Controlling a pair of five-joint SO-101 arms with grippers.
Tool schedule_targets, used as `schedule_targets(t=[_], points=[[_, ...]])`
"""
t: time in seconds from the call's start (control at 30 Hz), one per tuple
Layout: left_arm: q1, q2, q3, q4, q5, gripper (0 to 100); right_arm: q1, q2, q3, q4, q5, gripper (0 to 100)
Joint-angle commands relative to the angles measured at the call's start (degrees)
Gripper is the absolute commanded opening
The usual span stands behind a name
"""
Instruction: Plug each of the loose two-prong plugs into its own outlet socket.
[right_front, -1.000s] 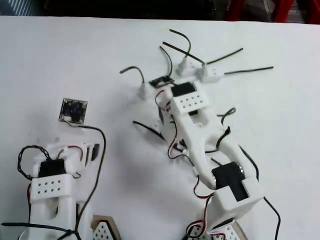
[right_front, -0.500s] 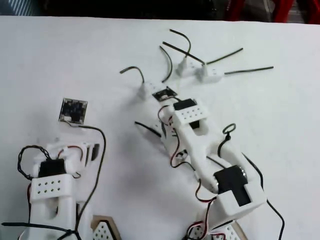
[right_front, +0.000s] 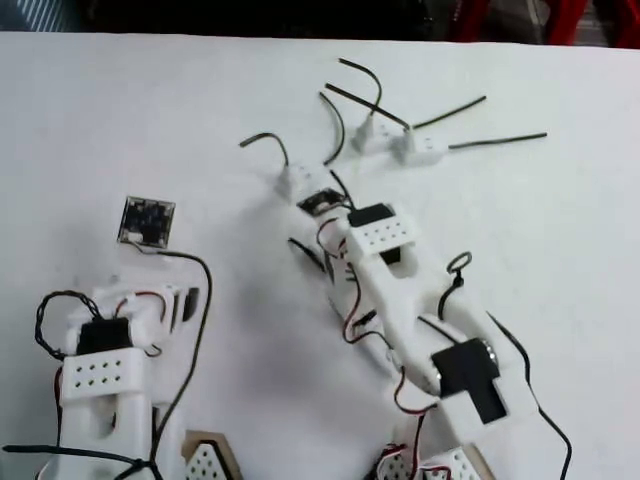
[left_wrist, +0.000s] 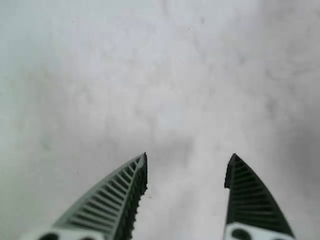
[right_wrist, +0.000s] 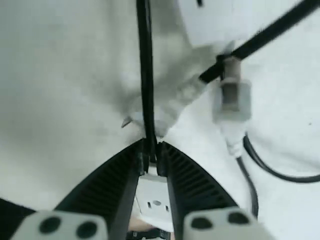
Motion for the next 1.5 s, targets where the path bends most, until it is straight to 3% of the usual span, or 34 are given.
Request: schedule_targets(t=[0.0,0.23,0.33,0.5,0.67,0.93,1.23,1.47], points=[[-0.22,-1.36,-0.09,-1.05,0.26,26,-1.01,-9.45,-1.32,5.05,0.70,1.8],[-0.13,-1.36,-0.09,-1.05,0.26,26,-4.70,-24.75,-0.44,13.67,0.44,2.1],[-0.13,-1.36,-0.09,-1.05,0.26,26,-6.90,-25.63,1.49,12.62,0.18,2.6],[-0.13,-1.36,-0.09,-1.05,0.26,26,-10.33,-24.40,5.36,9.01,0.18,13.1],[-0.13,-1.36,-0.09,-1.05,0.26,26,-17.01,-24.84,8.53,6.11,0.18,11.0],[-0.13,-1.36,-0.09,-1.05,0.26,26,-9.36,-24.22,9.67,-1.80,0.18,9.8],[-0.31,-1.10,0.00,-2.20,0.26,25,-15.43,-24.22,17.67,-14.46,-13.45,9.8],[-0.31,-1.10,0.00,-2.20,0.26,25,-8.66,-24.22,21.10,-15.16,-13.63,13.3]])
